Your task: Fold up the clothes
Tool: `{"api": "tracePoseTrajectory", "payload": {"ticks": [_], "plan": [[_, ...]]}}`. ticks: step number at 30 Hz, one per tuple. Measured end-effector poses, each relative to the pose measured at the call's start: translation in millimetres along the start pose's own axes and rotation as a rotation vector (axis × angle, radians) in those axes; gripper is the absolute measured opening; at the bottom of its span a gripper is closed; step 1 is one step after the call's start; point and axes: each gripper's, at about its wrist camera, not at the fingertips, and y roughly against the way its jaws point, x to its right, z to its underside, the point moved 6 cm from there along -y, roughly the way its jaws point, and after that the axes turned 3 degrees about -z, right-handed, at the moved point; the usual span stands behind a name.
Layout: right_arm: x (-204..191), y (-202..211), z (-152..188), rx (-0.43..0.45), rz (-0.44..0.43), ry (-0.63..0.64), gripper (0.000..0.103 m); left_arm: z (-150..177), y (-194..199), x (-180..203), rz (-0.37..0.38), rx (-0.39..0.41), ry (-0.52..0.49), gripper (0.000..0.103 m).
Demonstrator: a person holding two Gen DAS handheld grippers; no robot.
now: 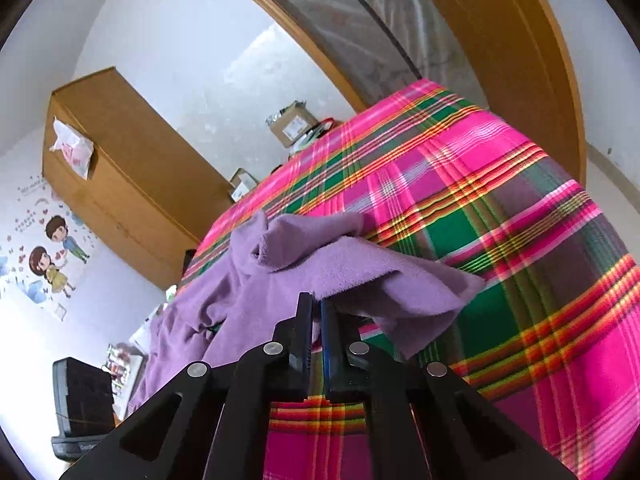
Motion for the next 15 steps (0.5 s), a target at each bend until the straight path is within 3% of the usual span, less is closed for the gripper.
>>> {"api": "tracePoseTrajectory", "payload": {"ticks": [5, 6, 7, 9, 15], "plan": [[1.9, -4.2, 4.3, -0.049, -0.028, -0.018, 0.008, 1.1, 3.2, 1.9, -0.013, 0.021, 0.019, 0.015], [3.7, -7.5, 5.6, -0.06, -0.029, -0.027, 0.013, 1.0, 3.9, 2.8, -0.028, 0.026, 0.015, 0.016], [6.8, -10.0, 6.5, -0.061, -0.026, -0.041, 0.028, 0.8, 3.1, 3.8, -0.043, 0.028, 0.005, 0.017], [13.8, -15.9, 8.4, -0.068, -0.025, -0.079, 0.045, 2.2, 2.3, 8.3, -0.067, 0.034, -0.025, 0.025], [19.7, -31.3, 1.4, -0.076, -0.06, -0.137, 0.044, 5.0, 1.6, 9.0, -0.08, 0.016, -0.042, 0.026]]}}
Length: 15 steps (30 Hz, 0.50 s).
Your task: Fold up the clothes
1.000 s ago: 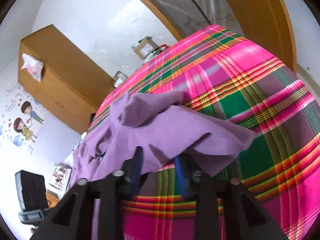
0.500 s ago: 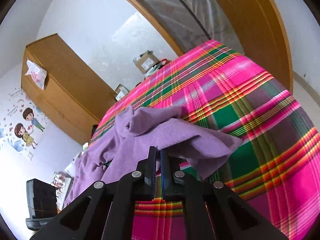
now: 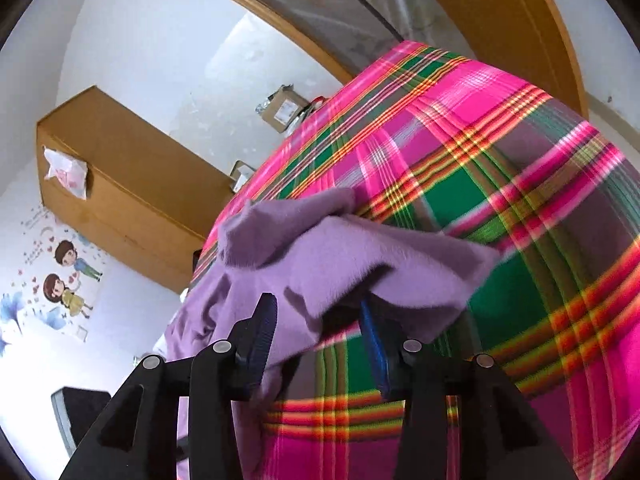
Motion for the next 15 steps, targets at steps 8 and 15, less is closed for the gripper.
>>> {"api": "tracePoseTrajectory", "payload": {"ticks": [8, 15], "plan": [[-19.7, -1.9, -4.0, 0.003, -0.046, 0.068, 0.005, -2.5, 7.5, -2.4, -0.033, 0.073, -0.004, 0.009], [-26.8, 30.7, -16.0, 0.105, -0.031, 0.09, 0.003, -2.4, 18.1, 4.0, -0.044, 0.105, -0.019, 0.008]]}}
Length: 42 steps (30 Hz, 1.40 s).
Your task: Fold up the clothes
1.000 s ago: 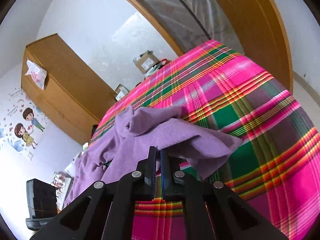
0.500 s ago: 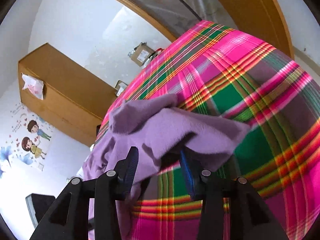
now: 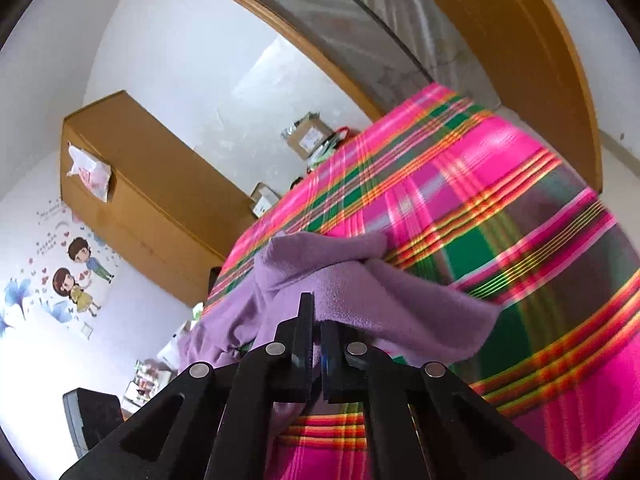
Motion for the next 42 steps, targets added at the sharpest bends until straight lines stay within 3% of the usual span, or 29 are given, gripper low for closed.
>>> {"api": "tracePoseTrajectory", "payload": {"ticks": [11, 15, 25, 29, 36, 40, 42], "plan": [[-16.3, 35.3, -6.5, 0.092, 0.04, 0.088, 0.003, 3.9, -13.1, 5.9, -0.011, -0.036, 0.005, 0.009], [-20.3, 53.2, -7.3, 0.131, 0.069, 0.124, 0.003, 9.8, -20.1, 14.1, -0.004, -0.059, -0.037, 0.025], [-1.6, 80.2, -6.4, 0.182, 0.13, 0.101, 0.003, 23.3, -27.7, 25.7, -0.062, -0.079, -0.14, 0.031], [4.9, 87.7, -4.8, 0.194, 0.141, 0.087, 0.003, 28.6, -32.2, 30.9, -0.118, -0.069, -0.202, 0.031], [5.8, 100.4, -6.2, 0.222, 0.151, 0.09, 0.003, 30.3, -34.6, 38.0, -0.141, -0.073, -0.263, 0.031], [4.9, 110.0, -5.9, 0.239, 0.176, 0.105, 0.003, 35.6, -35.7, 41.8, -0.106, -0.107, -0.277, 0.031], [3.8, 114.1, -4.4, 0.247, 0.18, 0.112, 0.003, 38.7, -35.1, 44.0, -0.076, -0.112, -0.278, 0.018]]}}
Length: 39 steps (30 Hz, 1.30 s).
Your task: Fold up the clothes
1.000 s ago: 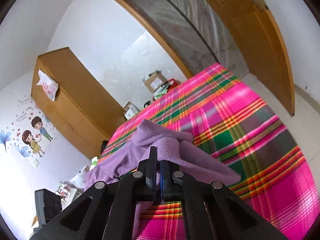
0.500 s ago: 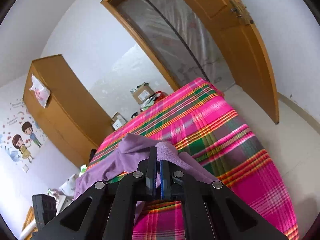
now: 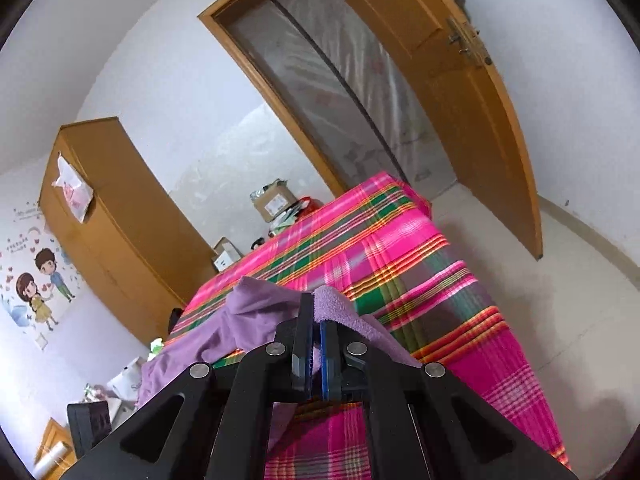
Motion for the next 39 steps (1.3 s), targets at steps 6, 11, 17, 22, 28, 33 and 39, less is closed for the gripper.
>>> {"api": "tracePoseTrajectory", "payload": {"ticks": [6, 11, 17, 22, 28, 33, 39], "plan": [[9.3, 14.2, 4.4, 0.002, 0.039, 0.018, 0.003, 5.4, -3.1, 6.0, 0.058, -0.023, -0.004, 0.003], [20.1, 24.8, 5.4, 0.009, 0.077, 0.025, 0.003, 6.2, -0.1, 11.2, 0.115, -0.016, 0.012, 0.003], [17.3, 40.9, 10.4, 0.036, 0.128, 0.093, 0.003, 11.2, -1.0, 13.8, 0.128, -0.028, 0.018, 0.003], [14.4, 51.0, 16.3, 0.033, 0.157, 0.153, 0.003, 16.6, -2.9, 15.4, 0.138, -0.038, 0.019, 0.003], [15.6, 60.2, 19.8, 0.03, 0.186, 0.184, 0.003, 18.9, 8.0, 14.3, 0.169, -0.021, 0.042, 0.003], [23.1, 58.8, 22.5, 0.005, 0.205, 0.169, 0.003, 22.5, 4.1, 16.5, 0.16, -0.037, 0.031, 0.003], [35.3, 55.9, 35.6, -0.033, 0.255, 0.17, 0.003, 27.8, -0.9, 14.6, 0.165, -0.059, 0.041, 0.003]]}}
